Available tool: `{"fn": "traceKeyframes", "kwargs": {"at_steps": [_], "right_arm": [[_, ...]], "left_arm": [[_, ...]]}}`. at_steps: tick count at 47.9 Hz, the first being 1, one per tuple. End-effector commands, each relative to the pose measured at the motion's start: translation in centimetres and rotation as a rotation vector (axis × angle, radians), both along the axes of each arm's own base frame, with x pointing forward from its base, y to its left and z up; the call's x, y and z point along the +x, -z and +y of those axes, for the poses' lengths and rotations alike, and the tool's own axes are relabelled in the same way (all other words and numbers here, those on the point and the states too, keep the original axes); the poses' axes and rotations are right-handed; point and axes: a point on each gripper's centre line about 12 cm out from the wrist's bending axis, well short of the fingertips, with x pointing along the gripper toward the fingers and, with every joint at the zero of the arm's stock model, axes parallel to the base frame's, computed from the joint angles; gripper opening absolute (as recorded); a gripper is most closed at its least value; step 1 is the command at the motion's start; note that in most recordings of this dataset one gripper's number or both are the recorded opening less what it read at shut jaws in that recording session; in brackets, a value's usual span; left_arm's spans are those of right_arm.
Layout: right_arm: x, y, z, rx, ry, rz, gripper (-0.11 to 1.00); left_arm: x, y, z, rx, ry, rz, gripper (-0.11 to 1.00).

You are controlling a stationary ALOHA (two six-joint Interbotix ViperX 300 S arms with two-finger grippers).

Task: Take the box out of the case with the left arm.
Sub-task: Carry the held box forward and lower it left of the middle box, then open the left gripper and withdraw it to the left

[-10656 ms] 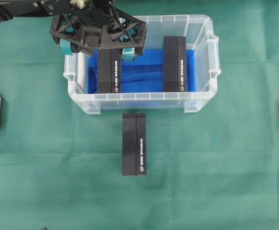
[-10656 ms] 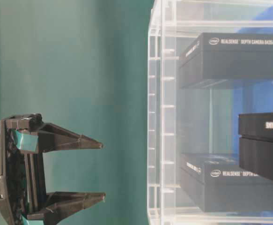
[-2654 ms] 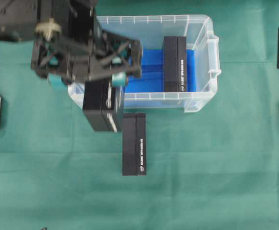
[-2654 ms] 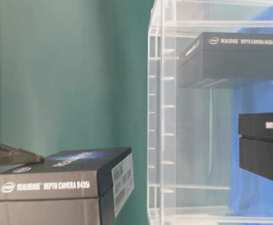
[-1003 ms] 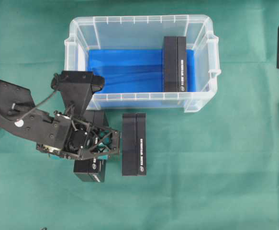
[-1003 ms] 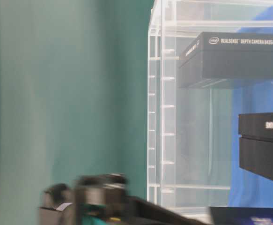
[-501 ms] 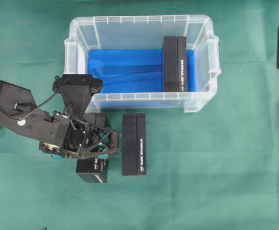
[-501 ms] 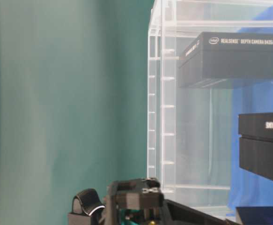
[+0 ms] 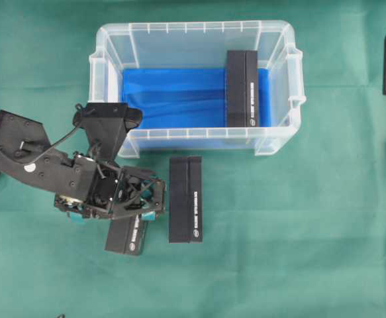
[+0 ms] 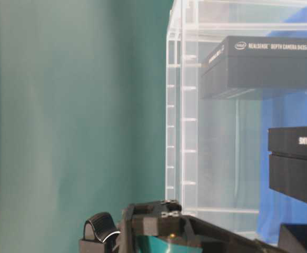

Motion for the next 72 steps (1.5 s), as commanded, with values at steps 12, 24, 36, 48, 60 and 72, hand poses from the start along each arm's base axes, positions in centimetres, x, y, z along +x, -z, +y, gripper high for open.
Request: {"fn": "traceKeyframes", "kwargs": {"at_steps": [12, 24, 36, 48, 60, 72], "right_arm": [[0.1, -0.3, -0.1, -0.003, 0.003, -0.012, 0.01], [0.1, -0.3, -0.1, -0.003, 0.003, -0.012, 0.01], [0.1, -0.3, 0.0, -0.002, 0.002, -0.014, 0.01], [0.1, -0.3, -0.1, -0.003, 0.001, -0.014, 0.01], [0.1, -0.3, -0.1, -0.004, 0.001, -0.015, 0.01], [0.1, -0.3, -0.1, -0.008, 0.002, -0.014, 0.01]], "left_arm": [[0.6, -1.4, 0.1, -0.016, -0.012, -0.056, 0.97], [1.5, -3.6, 0.4, -0.027, -0.02, -0.109, 0.96], [1.5, -8.2, 1.2, -0.03, -0.041, -0.139, 0.96], [0.6, -14.0, 2.5, -0.013, -0.026, -0.144, 0.94], [1.0, -16.0, 2.8, 0.001, -0.002, -0.146, 0.93], [0.6, -15.9, 2.8, -0.001, -0.001, -0.138, 0.93]]}}
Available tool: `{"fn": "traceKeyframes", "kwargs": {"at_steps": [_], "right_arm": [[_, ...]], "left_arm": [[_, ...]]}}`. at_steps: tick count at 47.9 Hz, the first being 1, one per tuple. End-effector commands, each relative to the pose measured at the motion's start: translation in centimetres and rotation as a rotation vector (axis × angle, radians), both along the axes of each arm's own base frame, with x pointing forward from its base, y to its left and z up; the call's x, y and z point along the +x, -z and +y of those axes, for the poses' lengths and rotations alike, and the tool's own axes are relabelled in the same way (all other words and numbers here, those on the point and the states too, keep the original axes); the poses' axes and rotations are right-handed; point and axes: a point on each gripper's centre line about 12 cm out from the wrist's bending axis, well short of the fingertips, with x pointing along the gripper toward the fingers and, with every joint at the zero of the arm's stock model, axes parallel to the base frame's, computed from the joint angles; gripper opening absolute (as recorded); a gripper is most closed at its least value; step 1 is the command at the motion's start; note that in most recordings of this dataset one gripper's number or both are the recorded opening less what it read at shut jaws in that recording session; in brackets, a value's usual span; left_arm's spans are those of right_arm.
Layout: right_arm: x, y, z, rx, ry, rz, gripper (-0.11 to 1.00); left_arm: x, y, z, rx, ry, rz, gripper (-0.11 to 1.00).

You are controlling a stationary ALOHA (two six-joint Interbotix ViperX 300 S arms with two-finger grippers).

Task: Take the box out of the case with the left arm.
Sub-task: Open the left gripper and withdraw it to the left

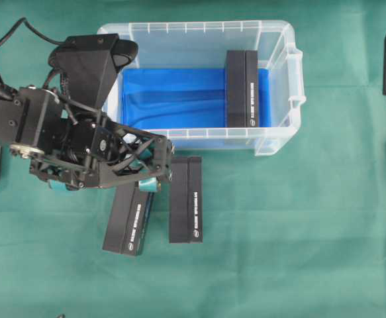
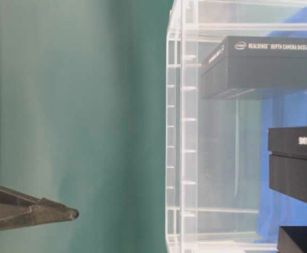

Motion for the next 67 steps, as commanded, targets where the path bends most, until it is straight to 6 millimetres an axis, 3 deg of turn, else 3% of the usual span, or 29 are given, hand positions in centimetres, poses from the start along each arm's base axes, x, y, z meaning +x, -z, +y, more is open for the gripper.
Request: {"fn": "traceKeyframes", "kwargs": {"at_steps": [1, 12, 29, 37, 53, 67], "right_arm": [[0.1, -0.3, -0.1, -0.004, 0.003, -0.012, 0.01], [0.1, -0.3, -0.1, -0.009, 0.004, -0.011, 0.01], [0.1, -0.4, -0.3, -0.02, 0.006, -0.014, 0.01], [0.1, -0.4, -0.2, -0.018, 0.004, -0.014, 0.01], [0.1, -0.3, -0.3, -0.02, 0.006, -0.009, 0.01], [0.1, -0.3, -0.3, -0.02, 0.006, -0.012, 0.01]], "left_arm": [[-0.6, -1.0, 0.2, -0.002, 0.0, -0.023, 0.93], [-2.8, -1.1, -0.6, -0.004, 0.032, -0.023, 0.93], [-9.9, 0.0, 0.0, 0.006, 0.064, 0.024, 0.93], [-12.1, 0.4, 0.5, 0.006, 0.064, 0.019, 0.93], [-11.7, 0.3, 1.5, 0.026, 0.086, 0.017, 0.93], [-11.9, 0.1, 6.7, 0.059, -0.005, 0.039, 0.93]]}}
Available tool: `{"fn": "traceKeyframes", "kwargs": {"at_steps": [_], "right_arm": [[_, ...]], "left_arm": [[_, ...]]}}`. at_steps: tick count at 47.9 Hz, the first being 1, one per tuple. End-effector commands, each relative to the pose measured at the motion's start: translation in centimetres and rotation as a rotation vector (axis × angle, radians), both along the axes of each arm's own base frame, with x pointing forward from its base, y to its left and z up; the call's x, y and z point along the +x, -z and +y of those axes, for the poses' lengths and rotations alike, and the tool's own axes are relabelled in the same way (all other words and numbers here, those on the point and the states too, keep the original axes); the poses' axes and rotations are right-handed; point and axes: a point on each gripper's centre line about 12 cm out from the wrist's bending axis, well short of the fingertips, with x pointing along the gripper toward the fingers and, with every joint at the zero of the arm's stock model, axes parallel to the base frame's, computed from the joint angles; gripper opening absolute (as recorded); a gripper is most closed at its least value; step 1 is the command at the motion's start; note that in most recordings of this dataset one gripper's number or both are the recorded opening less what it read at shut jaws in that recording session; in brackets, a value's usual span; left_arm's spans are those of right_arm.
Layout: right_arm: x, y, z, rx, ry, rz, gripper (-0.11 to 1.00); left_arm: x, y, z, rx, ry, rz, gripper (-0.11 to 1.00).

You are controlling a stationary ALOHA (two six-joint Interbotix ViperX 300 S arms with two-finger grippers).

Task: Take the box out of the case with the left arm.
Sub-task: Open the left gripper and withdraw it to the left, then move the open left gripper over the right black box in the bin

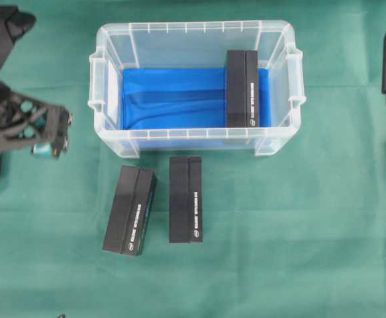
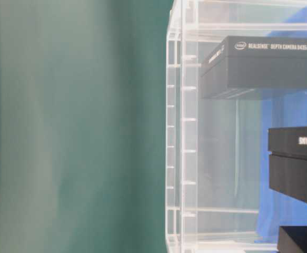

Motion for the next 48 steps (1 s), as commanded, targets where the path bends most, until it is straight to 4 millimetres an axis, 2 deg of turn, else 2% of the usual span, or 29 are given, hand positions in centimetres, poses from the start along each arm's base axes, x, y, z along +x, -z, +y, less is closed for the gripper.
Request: {"fn": "traceKeyframes", "kwargs": {"at_steps": [1, 10, 18, 35, 48], "right_arm": [[0.1, -0.3, -0.1, -0.003, 0.003, -0.012, 0.01], [0.1, -0.3, -0.1, -0.003, 0.003, -0.012, 0.01], [0.1, -0.3, -0.1, -0.003, 0.003, -0.012, 0.01], [0.1, -0.3, -0.1, -0.003, 0.003, -0.014, 0.01], [0.1, -0.3, -0.1, -0.004, 0.003, -0.011, 0.01]], "left_arm": [[-0.3, -1.0, 1.9, 0.014, -0.032, -0.013, 0.93], [-1.1, -0.9, 5.2, 0.042, -0.032, 0.032, 0.93], [-1.5, -0.8, 6.9, 0.05, -0.051, 0.042, 0.91], [-1.7, -0.8, 7.3, 0.05, -0.053, 0.041, 0.91], [-0.5, -1.0, 7.6, 0.048, -0.051, 0.032, 0.91]]}}
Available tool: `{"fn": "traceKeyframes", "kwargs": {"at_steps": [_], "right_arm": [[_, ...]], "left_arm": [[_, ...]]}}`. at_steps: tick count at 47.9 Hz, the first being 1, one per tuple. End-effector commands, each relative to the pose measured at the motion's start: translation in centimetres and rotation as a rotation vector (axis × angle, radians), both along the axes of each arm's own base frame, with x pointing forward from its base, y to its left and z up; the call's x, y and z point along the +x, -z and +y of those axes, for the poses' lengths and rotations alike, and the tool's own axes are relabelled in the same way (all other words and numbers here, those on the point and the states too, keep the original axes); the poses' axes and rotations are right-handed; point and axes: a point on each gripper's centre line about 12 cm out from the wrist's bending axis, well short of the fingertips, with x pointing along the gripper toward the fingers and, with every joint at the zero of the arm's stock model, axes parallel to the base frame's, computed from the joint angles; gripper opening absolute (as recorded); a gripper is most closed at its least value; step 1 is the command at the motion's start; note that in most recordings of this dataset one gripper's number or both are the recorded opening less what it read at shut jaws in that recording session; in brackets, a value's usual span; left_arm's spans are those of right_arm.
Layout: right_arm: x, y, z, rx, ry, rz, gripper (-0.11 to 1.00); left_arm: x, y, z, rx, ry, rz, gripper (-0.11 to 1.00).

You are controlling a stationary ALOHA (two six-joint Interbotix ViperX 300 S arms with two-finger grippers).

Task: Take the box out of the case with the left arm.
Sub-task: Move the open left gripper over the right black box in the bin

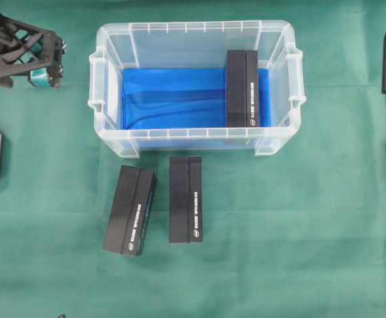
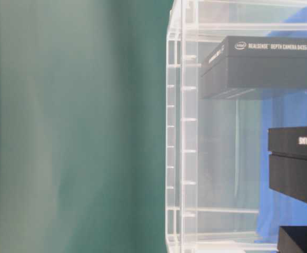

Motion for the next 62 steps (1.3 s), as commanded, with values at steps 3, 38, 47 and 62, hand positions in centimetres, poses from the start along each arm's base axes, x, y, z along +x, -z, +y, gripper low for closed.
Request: {"fn": "traceKeyframes", "kwargs": {"at_steps": [3, 38, 47, 62], "right_arm": [[0.1, -0.3, -0.1, -0.005, 0.003, -0.014, 0.01], [0.0, -0.3, -0.1, -0.004, 0.003, -0.012, 0.01], [-0.1, -0.1, -0.1, -0.004, 0.003, -0.006, 0.01], [-0.2, 0.4, -0.1, -0.004, 0.002, 0.008, 0.01]], "left_arm": [[1.0, -1.2, 0.3, 0.008, 0.002, -0.034, 0.91], [14.8, -3.7, 1.1, 0.026, 0.092, -0.105, 0.91], [18.9, -4.1, 1.4, 0.039, 0.124, -0.139, 0.91], [24.4, -2.9, 1.3, 0.044, 0.172, -0.156, 0.91]]}}
